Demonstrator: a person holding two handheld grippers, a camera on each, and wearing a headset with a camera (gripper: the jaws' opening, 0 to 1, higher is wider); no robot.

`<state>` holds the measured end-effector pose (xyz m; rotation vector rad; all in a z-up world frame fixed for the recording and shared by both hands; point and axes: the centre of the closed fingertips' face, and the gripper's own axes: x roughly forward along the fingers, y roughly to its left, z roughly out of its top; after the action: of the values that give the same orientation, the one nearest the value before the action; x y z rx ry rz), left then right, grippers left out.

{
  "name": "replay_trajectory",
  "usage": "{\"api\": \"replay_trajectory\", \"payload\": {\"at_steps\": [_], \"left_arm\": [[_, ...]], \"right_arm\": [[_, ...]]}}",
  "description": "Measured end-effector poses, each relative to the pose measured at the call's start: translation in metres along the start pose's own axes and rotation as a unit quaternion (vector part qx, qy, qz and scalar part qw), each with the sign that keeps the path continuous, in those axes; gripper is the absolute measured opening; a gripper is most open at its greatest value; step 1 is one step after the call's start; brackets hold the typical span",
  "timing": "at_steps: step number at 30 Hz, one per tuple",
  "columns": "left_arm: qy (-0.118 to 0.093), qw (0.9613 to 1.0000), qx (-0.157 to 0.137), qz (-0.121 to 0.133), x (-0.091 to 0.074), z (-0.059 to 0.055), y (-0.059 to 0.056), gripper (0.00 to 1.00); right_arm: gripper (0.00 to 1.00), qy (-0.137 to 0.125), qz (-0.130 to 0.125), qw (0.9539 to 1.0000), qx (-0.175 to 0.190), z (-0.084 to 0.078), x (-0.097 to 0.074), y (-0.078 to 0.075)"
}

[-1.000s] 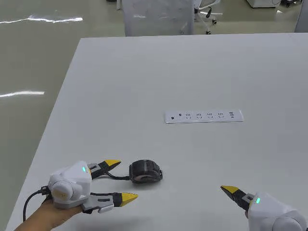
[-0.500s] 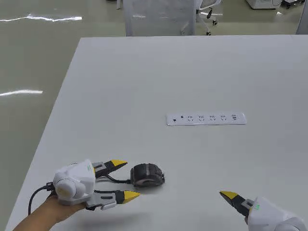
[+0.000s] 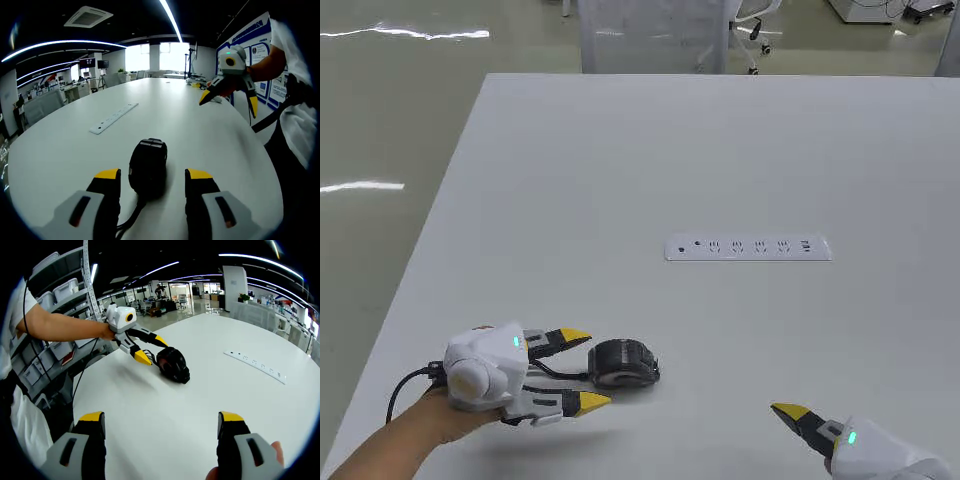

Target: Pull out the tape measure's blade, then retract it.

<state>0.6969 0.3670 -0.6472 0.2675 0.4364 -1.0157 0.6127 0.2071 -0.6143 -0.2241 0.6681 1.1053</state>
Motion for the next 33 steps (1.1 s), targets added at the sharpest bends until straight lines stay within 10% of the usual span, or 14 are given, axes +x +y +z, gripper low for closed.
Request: {"api": "replay_trajectory", "payload": {"at_steps": [33], "left_arm": [[0.012, 0.9995, 0.019, -0.023, 0.025, -0.005, 0.004, 0.34]], "right_arm": [[0.94, 0.01, 0.014, 0.9998, -0.002, -0.004, 0.013, 0.003]]}}
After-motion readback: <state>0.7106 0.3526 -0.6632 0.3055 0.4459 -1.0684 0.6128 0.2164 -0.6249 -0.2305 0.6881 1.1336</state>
